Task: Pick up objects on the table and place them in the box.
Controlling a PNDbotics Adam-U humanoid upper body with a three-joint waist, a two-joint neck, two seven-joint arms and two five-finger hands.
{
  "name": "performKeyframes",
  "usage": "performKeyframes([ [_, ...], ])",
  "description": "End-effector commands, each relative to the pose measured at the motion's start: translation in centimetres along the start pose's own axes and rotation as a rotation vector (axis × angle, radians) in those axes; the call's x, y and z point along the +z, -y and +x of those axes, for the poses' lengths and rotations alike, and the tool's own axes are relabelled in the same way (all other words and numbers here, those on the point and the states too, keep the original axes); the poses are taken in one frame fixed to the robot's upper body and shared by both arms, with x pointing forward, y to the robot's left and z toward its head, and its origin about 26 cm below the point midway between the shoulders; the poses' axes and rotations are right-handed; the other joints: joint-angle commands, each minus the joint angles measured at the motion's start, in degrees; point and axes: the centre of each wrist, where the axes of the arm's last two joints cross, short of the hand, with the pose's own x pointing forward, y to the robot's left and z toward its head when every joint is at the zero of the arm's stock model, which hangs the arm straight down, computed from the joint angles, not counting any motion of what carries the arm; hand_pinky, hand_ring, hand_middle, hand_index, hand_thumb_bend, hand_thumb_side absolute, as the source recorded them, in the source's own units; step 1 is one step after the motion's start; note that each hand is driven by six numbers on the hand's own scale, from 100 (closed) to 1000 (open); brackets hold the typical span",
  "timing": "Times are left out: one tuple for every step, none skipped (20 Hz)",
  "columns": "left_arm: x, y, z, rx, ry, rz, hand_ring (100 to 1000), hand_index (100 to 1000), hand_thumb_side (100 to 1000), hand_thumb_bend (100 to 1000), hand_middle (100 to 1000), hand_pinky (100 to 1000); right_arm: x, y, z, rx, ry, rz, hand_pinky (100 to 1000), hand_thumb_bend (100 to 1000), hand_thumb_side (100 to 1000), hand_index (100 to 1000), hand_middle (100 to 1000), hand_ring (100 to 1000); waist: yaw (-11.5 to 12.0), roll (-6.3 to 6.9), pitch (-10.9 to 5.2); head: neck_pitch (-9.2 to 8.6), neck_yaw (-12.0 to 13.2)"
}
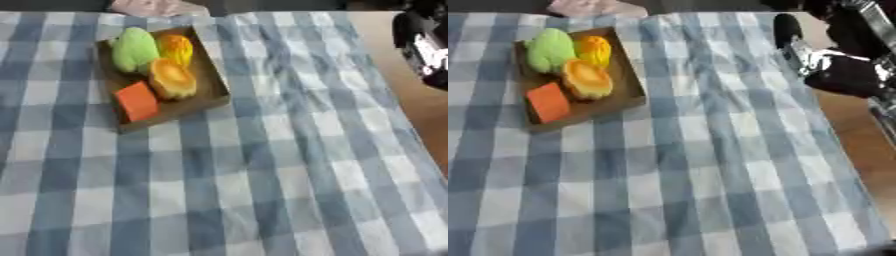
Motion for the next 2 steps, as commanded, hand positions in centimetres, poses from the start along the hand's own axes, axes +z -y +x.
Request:
performKeyframes([
  [0.47,-0.28,0.06,0.008,0.002,0.032,729,887,701,100,760,896,-0.13,0.31,0.44,-0.006,0.044,-0.007,814,100,402,874,771,789,0.09,0.0,-1.43,-0.06,-0.52],
  [0.73,-0.2,-0.12,0.013,-0.009,0.032,731,888,711,100,761,896,-0.07,0.18,0.38,-0.015,0.052,-0.01,814,100,415,874,771,789,0.14,-0.08,-1.48,-0.1,-0.63],
])
